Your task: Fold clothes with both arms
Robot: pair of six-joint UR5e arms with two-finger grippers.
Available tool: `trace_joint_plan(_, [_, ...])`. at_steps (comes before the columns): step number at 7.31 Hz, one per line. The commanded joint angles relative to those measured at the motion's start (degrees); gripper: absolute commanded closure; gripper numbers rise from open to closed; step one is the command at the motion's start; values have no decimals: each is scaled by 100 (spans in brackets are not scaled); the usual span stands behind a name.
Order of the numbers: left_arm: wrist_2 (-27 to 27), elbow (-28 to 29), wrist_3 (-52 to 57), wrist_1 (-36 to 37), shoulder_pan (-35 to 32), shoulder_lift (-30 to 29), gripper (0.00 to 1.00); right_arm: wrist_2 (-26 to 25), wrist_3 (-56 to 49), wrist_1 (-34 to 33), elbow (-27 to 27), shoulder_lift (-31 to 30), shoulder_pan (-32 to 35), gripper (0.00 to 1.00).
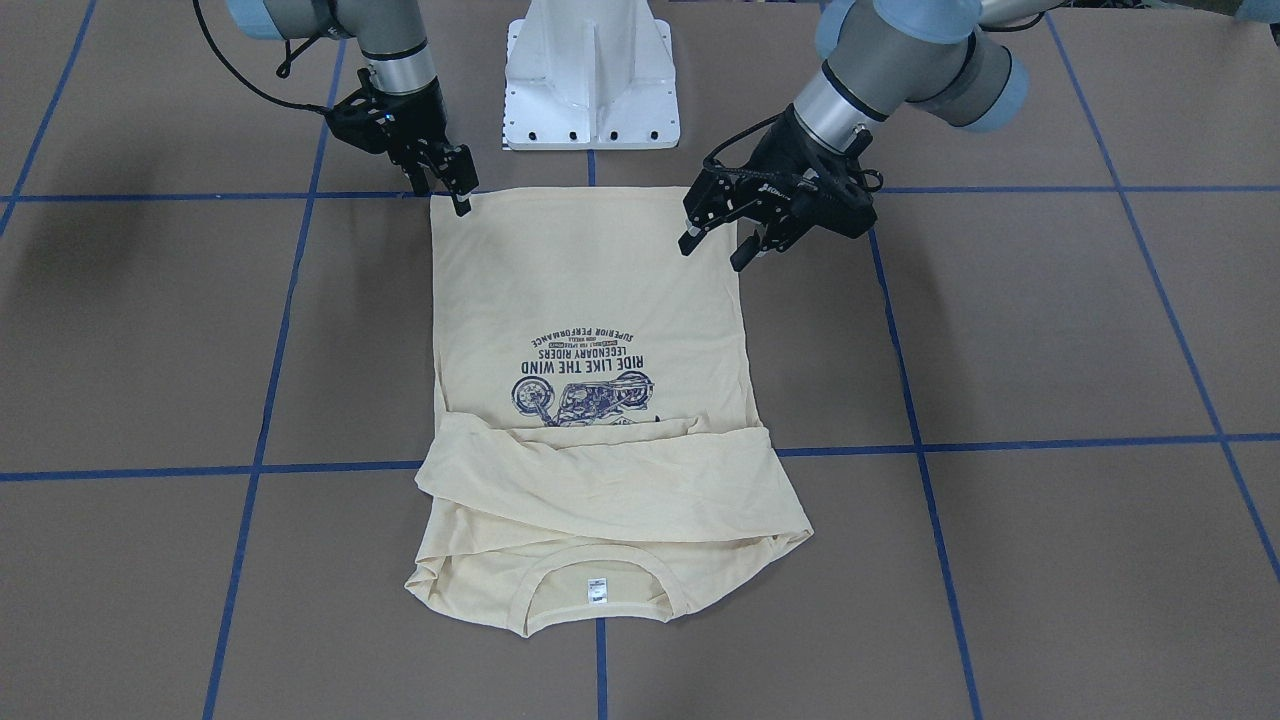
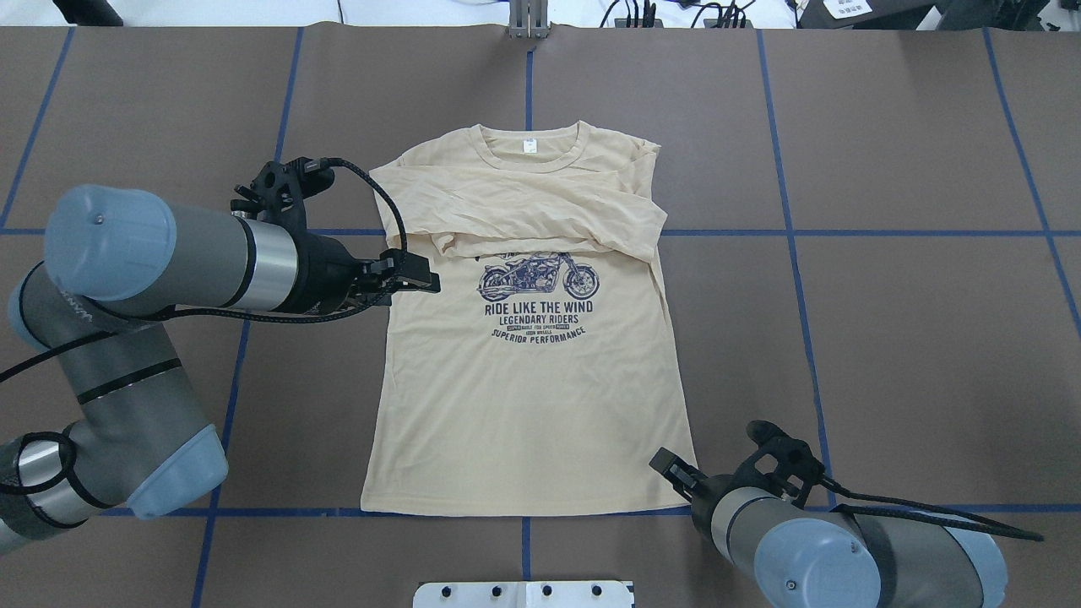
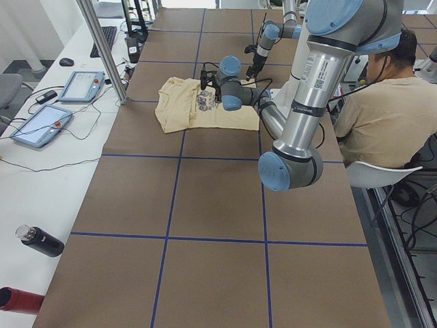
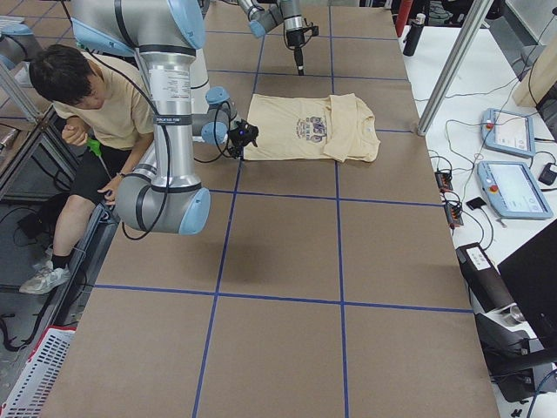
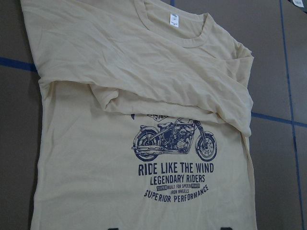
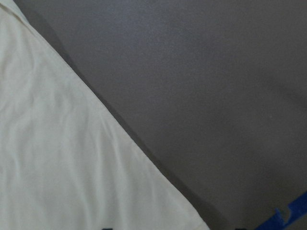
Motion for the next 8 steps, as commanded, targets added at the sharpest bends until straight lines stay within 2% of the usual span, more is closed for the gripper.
trace_joint_plan(1, [0, 15, -4, -9, 2, 1, 23, 60, 9, 1, 12, 0, 4, 24])
trace_joint_plan(4, [0, 24, -4, -9, 11, -8, 23, 51, 18, 1, 4, -9, 4, 49])
trace_joint_plan(6, [0, 24, -13, -9, 11, -8, 23, 42, 202, 1, 21, -9, 12, 77])
trace_joint_plan(7, [0, 41, -13, -9, 11, -25, 23, 42, 203, 1, 39, -9, 13, 84])
trace_joint_plan(8, [0, 50, -13, -9, 11, -25, 23, 42, 203, 1, 48, -9, 13, 83])
